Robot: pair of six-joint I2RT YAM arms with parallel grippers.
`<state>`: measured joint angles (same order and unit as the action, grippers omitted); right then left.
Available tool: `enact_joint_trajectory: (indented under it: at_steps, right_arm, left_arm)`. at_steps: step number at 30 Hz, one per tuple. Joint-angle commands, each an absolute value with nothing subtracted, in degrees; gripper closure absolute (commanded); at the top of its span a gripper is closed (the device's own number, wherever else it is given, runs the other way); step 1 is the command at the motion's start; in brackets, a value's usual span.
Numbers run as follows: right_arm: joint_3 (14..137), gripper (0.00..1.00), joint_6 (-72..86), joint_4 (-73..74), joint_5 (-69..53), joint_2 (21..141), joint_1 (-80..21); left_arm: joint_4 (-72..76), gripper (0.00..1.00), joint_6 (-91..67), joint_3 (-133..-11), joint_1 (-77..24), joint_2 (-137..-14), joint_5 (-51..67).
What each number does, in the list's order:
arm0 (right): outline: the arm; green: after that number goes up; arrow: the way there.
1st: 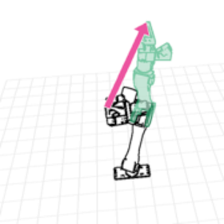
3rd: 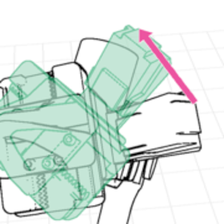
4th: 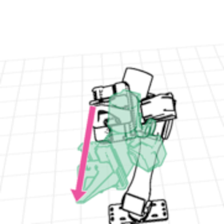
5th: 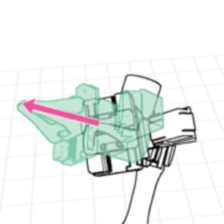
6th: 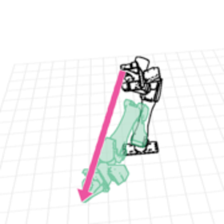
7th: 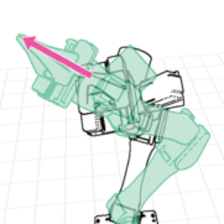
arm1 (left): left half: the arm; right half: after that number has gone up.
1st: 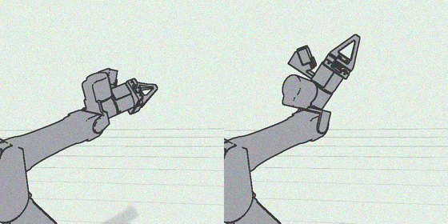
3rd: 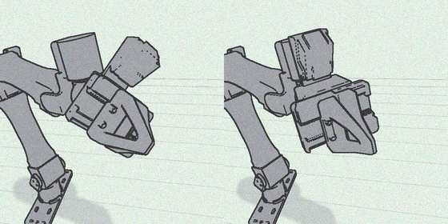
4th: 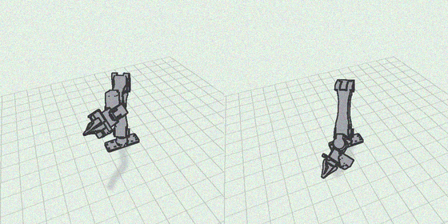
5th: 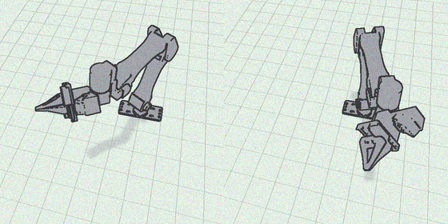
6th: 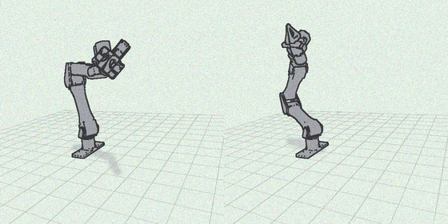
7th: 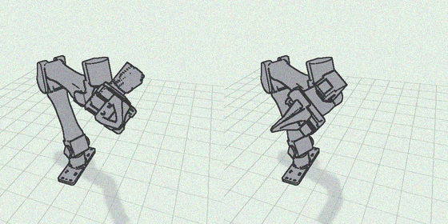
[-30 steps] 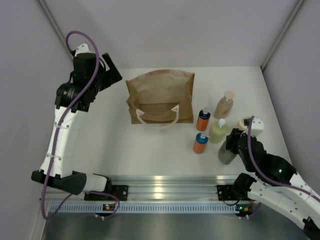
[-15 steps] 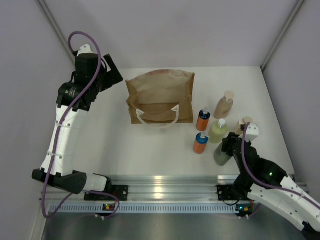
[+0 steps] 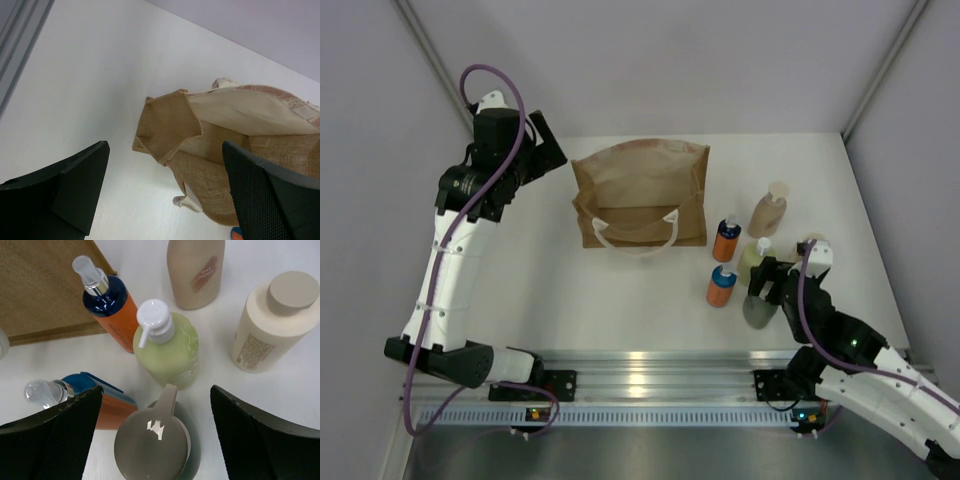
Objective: Take the personal care products out of the canvas bag
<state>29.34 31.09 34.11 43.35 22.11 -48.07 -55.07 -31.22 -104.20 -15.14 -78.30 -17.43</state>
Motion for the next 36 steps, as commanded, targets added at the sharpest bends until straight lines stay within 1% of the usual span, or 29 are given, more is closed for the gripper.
enact_joint_trajectory:
  at_steps: [1, 2, 3, 4, 7, 9, 12, 13, 15, 16, 17, 18, 19, 20, 21, 22, 23, 26, 28, 30, 33, 36]
  right_arm:
    - [34.0, 0.14, 30.2, 28.1, 43.1, 24.1, -47.5]
    - [34.7, 0.11, 30.0, 28.2, 43.0, 25.2, -47.5]
    - [35.3, 0.03, 29.6, 28.3, 42.9, 25.9, -47.5]
    - [36.7, 0.00, 28.7, 28.3, 43.1, 26.4, -47.5]
    - [41.0, 0.00, 25.1, 29.0, 43.7, 29.2, -47.4]
    - [44.3, 0.01, 22.4, 30.1, 46.6, 30.5, -47.5]
    - [51.9, 0.00, 16.6, 31.3, 49.8, 33.4, -47.1]
    - [56.1, 0.01, 14.7, 31.4, 49.8, 34.4, -46.9]
    - [61.0, 0.01, 10.9, 33.6, 49.8, 38.4, -46.3]
    - [66.6, 0.01, 10.2, 35.2, 49.3, 42.2, -44.4]
    - [69.7, 0.00, 10.0, 40.1, 45.6, 44.5, -42.2]
    - [75.1, 0.00, 9.4, 42.8, 41.7, 46.6, -34.2]
    - [77.1, 0.01, 9.4, 45.1, 37.0, 48.6, -29.1]
    - [78.3, 0.01, 9.2, 46.3, 27.2, 50.4, -23.2]
    - [79.6, 0.01, 8.1, 46.7, 22.3, 50.5, -11.5]
    - [80.3, 0.00, 7.4, 46.7, 18.1, 50.7, -6.9]
    - [81.3, 0.01, 7.1, 46.9, 20.6, 50.8, -6.9]
    - [86.6, 0.01, 4.6, 50.0, 21.6, 51.2, -7.2]
    - [89.6, 0.01, 3.7, 52.9, 23.5, 49.8, -7.1]
    - [91.3, 0.00, 1.1, 54.5, 28.0, 48.0, -7.1]
    - [89.4, 0.00, -5.1, 54.8, 29.4, 42.9, -7.6]
    - [87.2, 0.01, -4.3, 58.4, 27.0, 40.0, -9.0]
  left_arm:
    - [-55.1, 0.02, -29.9, -103.9, -15.3, -77.3, -18.9]
    - [-55.1, 0.02, -29.9, -104.0, -15.4, -77.3, -19.1]
    - [-55.1, 0.02, -29.8, -104.0, -15.4, -77.3, -19.2]
    - [-55.1, 0.02, -29.7, -104.0, -15.4, -77.2, -19.3]
    - [-55.0, 0.01, -29.4, -103.6, -15.4, -76.7, -20.7]
    - [-55.2, 0.02, -29.5, -103.1, -15.4, -76.6, -22.1]
    - [-55.3, 0.02, -30.2, -101.9, -15.2, -76.2, -24.0]
    - [-55.3, 0.02, -30.4, -101.4, -15.1, -75.8, -24.3]
    - [-55.4, 0.01, -30.6, -99.8, -15.0, -75.3, -25.6]
    - [-55.5, 0.01, -30.6, -98.9, -15.0, -74.5, -26.2]
    - [-55.5, 0.01, -30.5, -97.5, -14.9, -74.1, -26.8]
    - [-55.5, 0.01, -30.3, -96.9, -14.9, -73.6, -28.0]
    - [-55.5, 0.01, -30.2, -96.2, -14.9, -72.5, -28.8]
    - [-55.5, 0.01, -30.1, -95.3, -14.9, -72.1, -29.6]
    - [-55.5, 0.01, -29.6, -95.0, -14.9, -71.4, -31.3]
    - [-55.6, 0.02, -29.3, -94.5, -14.9, -70.9, -32.2]
    - [-55.7, 0.01, -28.9, -94.1, -14.9, -70.6, -33.4]
    - [-58.0, 0.01, -28.8, -91.8, -14.8, -68.7, -40.0]
    - [-59.5, 0.01, -28.8, -89.1, -14.8, -66.9, -42.4]
    - [-59.9, 0.01, -28.8, -87.4, -14.8, -64.3, -42.3]
    - [-59.7, 0.01, -29.5, -84.4, -14.8, -61.3, -41.1]
    - [-59.7, 0.02, -30.1, -81.8, -14.8, -59.7, -42.3]
